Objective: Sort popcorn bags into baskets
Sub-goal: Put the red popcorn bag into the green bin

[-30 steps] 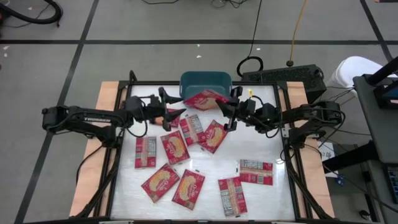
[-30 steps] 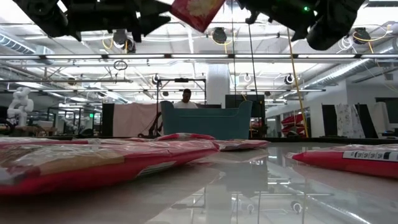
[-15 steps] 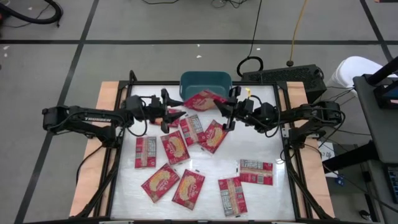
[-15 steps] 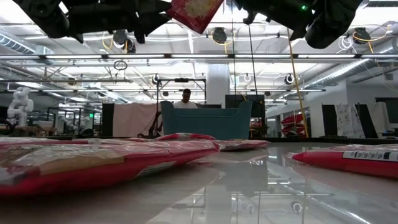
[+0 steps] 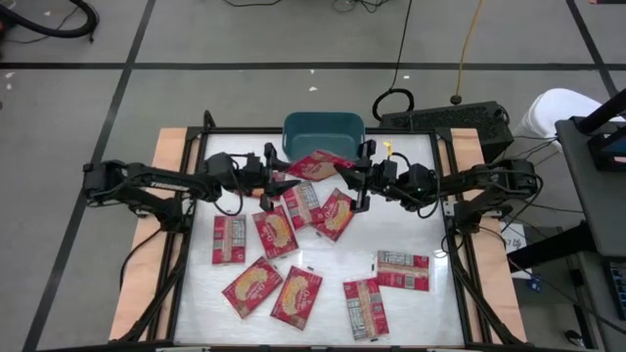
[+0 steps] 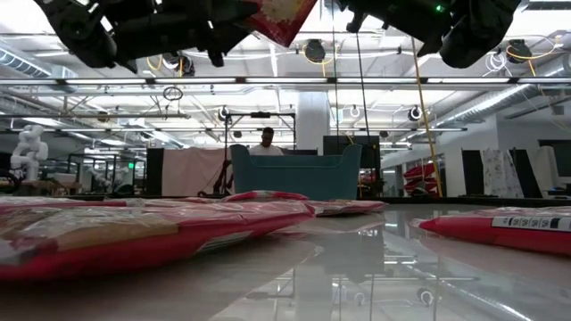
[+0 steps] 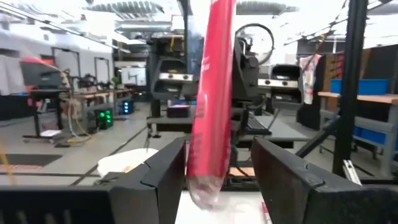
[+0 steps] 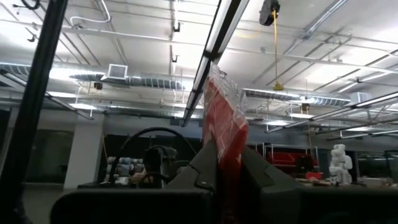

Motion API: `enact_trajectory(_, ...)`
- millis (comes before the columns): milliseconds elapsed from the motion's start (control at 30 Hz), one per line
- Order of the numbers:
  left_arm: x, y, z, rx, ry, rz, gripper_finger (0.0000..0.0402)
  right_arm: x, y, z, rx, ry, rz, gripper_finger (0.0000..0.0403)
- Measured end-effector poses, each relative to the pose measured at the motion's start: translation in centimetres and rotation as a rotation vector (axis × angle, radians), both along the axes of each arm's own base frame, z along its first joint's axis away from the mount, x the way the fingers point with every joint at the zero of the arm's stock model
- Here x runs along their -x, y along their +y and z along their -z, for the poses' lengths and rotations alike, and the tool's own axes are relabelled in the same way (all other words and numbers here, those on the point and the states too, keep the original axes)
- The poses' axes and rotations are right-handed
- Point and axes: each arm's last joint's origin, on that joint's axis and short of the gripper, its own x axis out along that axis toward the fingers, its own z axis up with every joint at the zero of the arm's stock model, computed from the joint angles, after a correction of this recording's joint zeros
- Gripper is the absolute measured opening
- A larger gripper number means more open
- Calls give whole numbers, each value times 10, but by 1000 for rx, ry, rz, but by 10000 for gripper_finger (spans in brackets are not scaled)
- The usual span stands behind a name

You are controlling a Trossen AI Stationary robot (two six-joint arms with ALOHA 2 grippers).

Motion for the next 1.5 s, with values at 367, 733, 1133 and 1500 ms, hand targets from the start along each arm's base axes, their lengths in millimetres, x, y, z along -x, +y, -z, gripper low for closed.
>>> enact_trajectory(367, -2, 9, 1, -50, 3, -41, 29, -2, -4, 4, -10, 46, 20, 16)
enact_trajectory(733, 18, 34, -49, -55, 307, -155, 31, 22, -9, 31, -173, 315, 187, 130)
enact_trajectory(1133, -11, 90, -106, -204, 606, -355, 36, 44, 5, 82, -325, 715, 105, 166)
enact_trajectory(1500, -49, 149, -71, -120, 815, -233, 38, 70, 37, 117, -334, 778, -30, 160)
